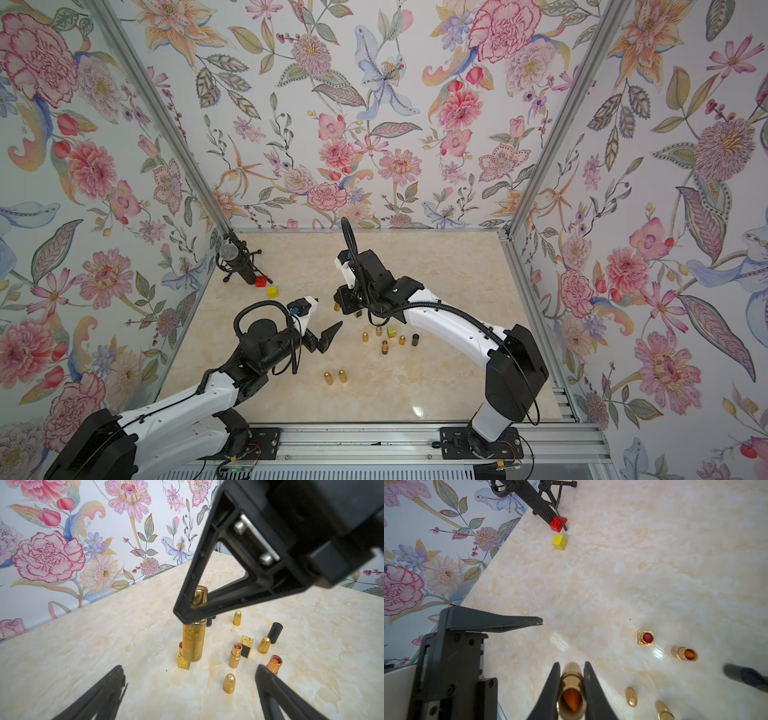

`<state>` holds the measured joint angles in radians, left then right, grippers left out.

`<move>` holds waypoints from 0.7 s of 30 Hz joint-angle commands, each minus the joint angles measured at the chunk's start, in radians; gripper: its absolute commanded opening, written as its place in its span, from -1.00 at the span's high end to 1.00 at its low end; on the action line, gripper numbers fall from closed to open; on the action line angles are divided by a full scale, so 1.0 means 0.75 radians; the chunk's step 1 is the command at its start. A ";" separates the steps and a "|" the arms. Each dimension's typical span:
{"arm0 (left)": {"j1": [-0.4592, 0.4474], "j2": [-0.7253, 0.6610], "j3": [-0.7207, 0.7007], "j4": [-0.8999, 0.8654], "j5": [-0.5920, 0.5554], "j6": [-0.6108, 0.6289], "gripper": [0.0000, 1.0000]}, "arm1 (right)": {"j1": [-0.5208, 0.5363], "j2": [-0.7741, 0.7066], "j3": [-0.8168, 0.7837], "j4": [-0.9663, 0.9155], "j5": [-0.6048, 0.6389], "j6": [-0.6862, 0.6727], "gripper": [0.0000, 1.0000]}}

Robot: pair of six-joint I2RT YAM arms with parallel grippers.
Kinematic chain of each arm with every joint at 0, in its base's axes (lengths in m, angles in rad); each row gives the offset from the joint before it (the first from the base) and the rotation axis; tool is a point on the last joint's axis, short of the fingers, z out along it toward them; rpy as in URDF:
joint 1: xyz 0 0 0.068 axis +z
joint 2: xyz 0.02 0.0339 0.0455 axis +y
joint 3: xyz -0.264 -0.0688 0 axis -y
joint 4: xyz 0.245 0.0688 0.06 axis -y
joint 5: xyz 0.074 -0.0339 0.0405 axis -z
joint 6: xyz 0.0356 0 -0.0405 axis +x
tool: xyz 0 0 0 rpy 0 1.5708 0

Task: Open the lipstick cap
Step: Place the lipstick at the center of the board.

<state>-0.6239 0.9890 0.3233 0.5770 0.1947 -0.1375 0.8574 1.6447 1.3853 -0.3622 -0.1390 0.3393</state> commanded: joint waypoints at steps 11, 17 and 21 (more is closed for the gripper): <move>0.068 -0.284 -0.084 -0.340 -0.333 -0.217 -0.98 | 0.105 0.240 -0.016 -0.010 0.263 -0.157 0.64; 0.083 -0.397 -0.112 -0.388 -0.365 -0.201 -0.98 | 0.132 0.318 -0.037 0.043 0.302 -0.190 0.62; 0.084 -0.413 -0.106 -0.407 -0.367 -0.175 -0.98 | 0.148 0.349 -0.069 0.101 0.311 -0.202 0.62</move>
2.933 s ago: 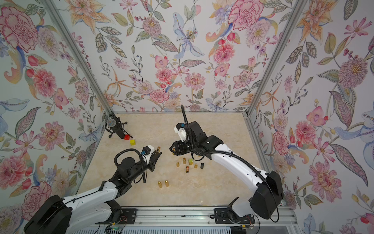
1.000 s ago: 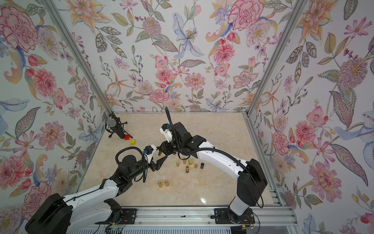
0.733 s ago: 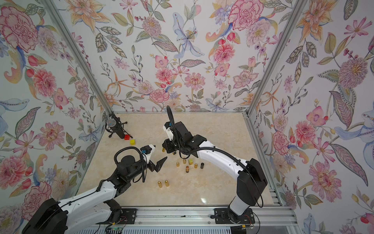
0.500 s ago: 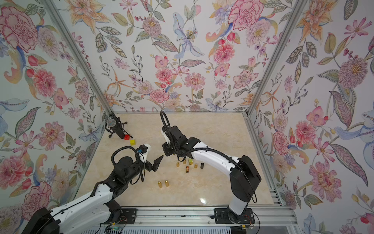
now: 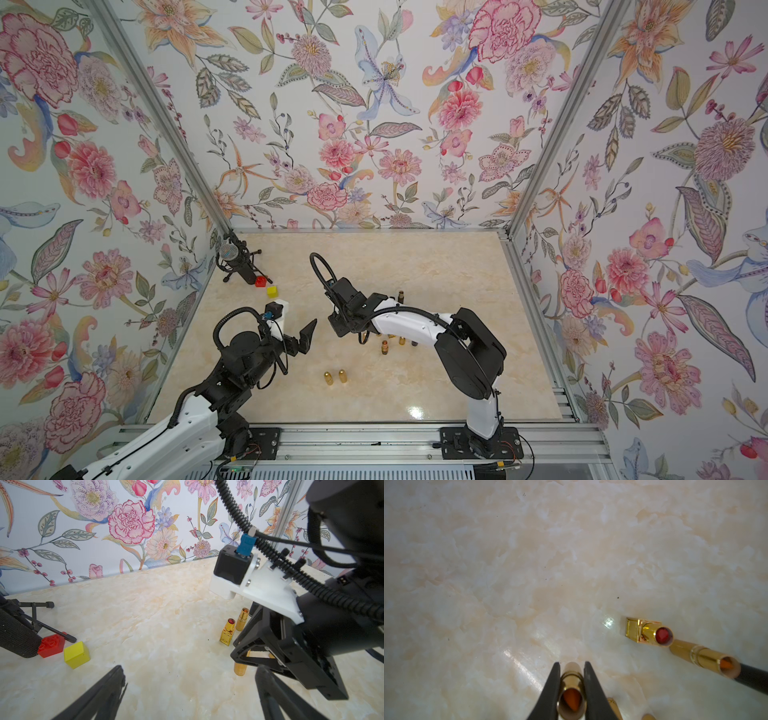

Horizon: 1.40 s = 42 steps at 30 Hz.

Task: Open the lipstick cap
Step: Place the lipstick at the center of the board.

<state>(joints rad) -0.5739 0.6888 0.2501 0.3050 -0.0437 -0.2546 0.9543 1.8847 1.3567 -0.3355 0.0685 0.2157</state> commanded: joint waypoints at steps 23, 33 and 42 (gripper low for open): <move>0.019 0.027 -0.018 0.010 -0.040 -0.016 -0.98 | 0.020 0.046 -0.234 0.334 0.052 -0.022 0.60; 0.019 0.040 -0.020 0.023 -0.040 -0.014 -0.98 | 0.030 0.034 -0.262 0.341 0.068 -0.028 0.47; 0.019 0.033 -0.025 0.026 -0.038 -0.018 -0.98 | 0.038 0.016 -0.259 0.342 0.085 -0.026 0.32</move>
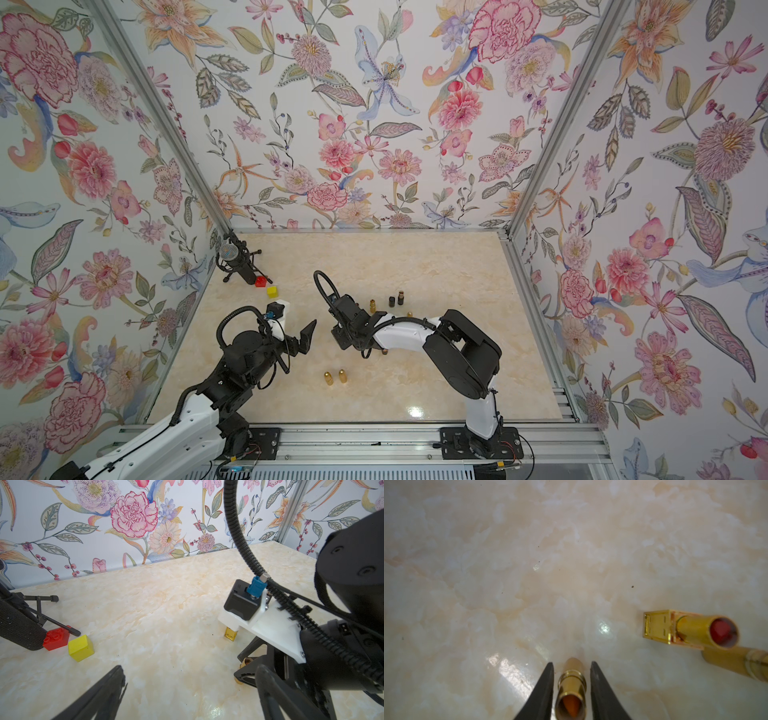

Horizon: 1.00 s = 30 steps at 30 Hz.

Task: Open the lipstick cap
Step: Place the lipstick at the center of the board, then pick up the lipstick at the center of the board.

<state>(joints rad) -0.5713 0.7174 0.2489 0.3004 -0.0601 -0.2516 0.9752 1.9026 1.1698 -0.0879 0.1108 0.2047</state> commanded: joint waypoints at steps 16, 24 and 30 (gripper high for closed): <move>0.016 -0.082 -0.005 -0.045 0.012 -0.059 -0.98 | 0.005 -0.402 -0.058 -0.231 -0.045 -0.003 -0.04; 0.013 -0.074 0.038 -0.110 0.064 -0.061 -0.98 | 0.084 -0.644 -0.203 -0.340 -0.157 -0.042 -0.06; 0.015 -0.061 0.084 -0.174 0.159 -0.078 -0.98 | 0.199 -0.668 -0.287 -0.359 -0.203 -0.046 -0.06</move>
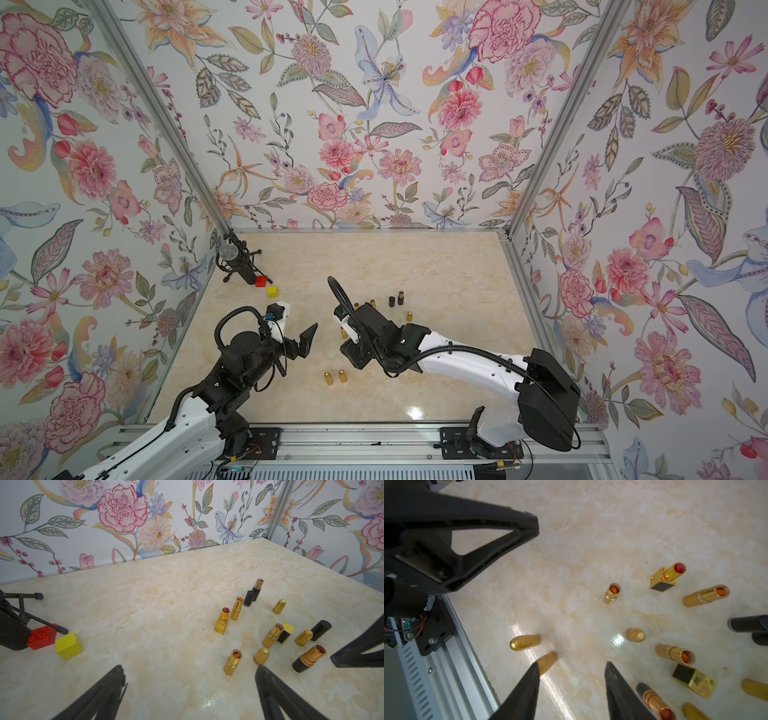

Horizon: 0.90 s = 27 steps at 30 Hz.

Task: Open the lipstick cap
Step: Pick up the lipstick at the center of the board.

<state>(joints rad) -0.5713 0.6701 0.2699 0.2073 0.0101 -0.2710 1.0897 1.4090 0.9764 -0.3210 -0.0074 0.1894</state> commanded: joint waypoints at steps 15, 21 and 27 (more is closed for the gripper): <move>0.015 -0.057 0.083 -0.155 0.044 -0.122 -0.98 | 0.140 0.160 -0.055 0.044 0.006 -0.019 -0.06; 0.015 -0.073 0.084 -0.171 0.026 -0.119 -0.98 | 0.137 0.238 -0.032 0.070 -0.007 -0.040 0.01; 0.015 -0.079 0.080 -0.174 0.007 -0.113 -0.98 | 0.133 0.280 -0.036 0.088 0.000 -0.063 0.09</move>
<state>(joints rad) -0.5709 0.6205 0.3065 0.0925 0.0441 -0.3305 1.1927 1.5997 0.9512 -0.2749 -0.0151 0.1677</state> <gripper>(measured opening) 0.989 0.458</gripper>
